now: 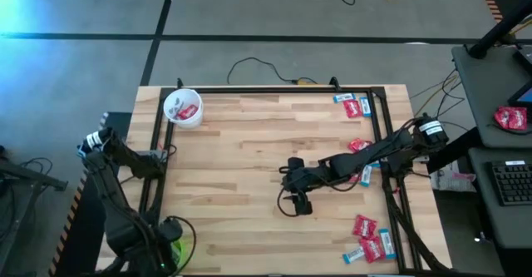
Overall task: Sort candy by brand, put in halloween buckets
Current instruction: Put the blue chocolate bar into the green bucket, then put the red candy into the white bucket
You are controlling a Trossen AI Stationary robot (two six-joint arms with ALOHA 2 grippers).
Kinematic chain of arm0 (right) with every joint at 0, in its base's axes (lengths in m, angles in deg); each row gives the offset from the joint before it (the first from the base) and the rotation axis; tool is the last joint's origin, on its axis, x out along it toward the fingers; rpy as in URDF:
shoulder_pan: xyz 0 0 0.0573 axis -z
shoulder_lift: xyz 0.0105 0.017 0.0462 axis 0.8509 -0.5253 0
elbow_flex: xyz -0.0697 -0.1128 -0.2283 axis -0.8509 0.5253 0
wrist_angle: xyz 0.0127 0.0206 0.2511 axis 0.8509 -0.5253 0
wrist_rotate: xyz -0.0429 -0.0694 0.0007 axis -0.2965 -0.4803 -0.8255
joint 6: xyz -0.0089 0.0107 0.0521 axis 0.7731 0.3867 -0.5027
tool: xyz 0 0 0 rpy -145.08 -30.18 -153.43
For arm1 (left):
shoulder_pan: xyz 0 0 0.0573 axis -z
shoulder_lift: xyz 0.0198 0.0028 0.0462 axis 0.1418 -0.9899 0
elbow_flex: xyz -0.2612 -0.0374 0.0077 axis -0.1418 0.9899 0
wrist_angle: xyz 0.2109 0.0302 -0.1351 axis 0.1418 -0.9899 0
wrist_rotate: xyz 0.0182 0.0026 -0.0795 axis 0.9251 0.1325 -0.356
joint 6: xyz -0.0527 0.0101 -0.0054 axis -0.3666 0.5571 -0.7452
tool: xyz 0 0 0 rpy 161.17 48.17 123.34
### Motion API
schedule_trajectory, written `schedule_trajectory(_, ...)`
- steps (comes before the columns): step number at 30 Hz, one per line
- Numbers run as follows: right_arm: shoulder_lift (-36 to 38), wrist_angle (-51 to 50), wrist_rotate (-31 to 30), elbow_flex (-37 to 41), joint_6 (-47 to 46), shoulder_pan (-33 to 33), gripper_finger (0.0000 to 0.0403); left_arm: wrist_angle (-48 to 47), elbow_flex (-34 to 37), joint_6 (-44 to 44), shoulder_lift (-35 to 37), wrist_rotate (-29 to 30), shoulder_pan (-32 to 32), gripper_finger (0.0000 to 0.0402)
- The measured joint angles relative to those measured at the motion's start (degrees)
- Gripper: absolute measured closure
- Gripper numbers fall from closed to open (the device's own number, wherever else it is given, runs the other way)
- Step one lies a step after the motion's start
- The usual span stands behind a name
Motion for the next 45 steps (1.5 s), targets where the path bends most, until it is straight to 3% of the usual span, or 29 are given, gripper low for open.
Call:
schedule_trajectory(7,0.0,-0.45,-0.43,-0.55,1.64,0.44,0.0183,0.06,0.81,-0.39,-0.94,-6.49,-1.99,0.0228)
schedule_trajectory(10,0.53,-2.39,-1.44,-3.73,1.3,0.43,0.0183,-0.82,-1.25,2.29,-0.08,-6.26,-3.19,0.02)
schedule_trajectory(16,1.62,-16.82,-1.63,-11.66,2.17,0.46,0.0183,-5.2,-5.56,6.97,0.7,-4.08,-5.77,0.0171)
schedule_trajectory(21,1.73,-30.73,-1.6,-13.51,-6.34,0.43,0.0183,-5.6,-5.94,16.76,0.86,-4.37,-10.5,0.0169)
schedule_trajectory(25,1.73,-43.5,-2.01,-12.23,-16.93,0.41,0.0183,-5.33,-5.98,34.08,0.79,7.42,-16.7,0.0168)
schedule_trajectory(29,1.73,-53.17,-8.1,-9.57,-26.26,0.91,0.0183,-3.11,-5.71,54.72,0.79,23.18,-23.37,0.0168)
schedule_trajectory(33,1.73,-59.17,-7.7,-5.44,-31.97,2.72,0.0183,6.75,-3.63,71.41,0.79,36.13,-29.07,0.0168)
schedule_trajectory(35,1.73,-61.79,-5.86,-3.45,-33.07,3.26,0.0183,14.04,-1.49,78.08,0.79,39.56,-31.4,0.0168)
schedule_trajectory(39,1.73,-63.27,-2.34,0.43,-35.05,4.87,0.0183,27.67,7.13,86.81,0.81,38.45,-35.75,0.017)
schedule_trajectory(45,0.34,-62.97,-0.95,5.98,-34.62,8.61,0.0183,51.82,27.38,87.76,0.81,32.36,-41.94,0.0171)
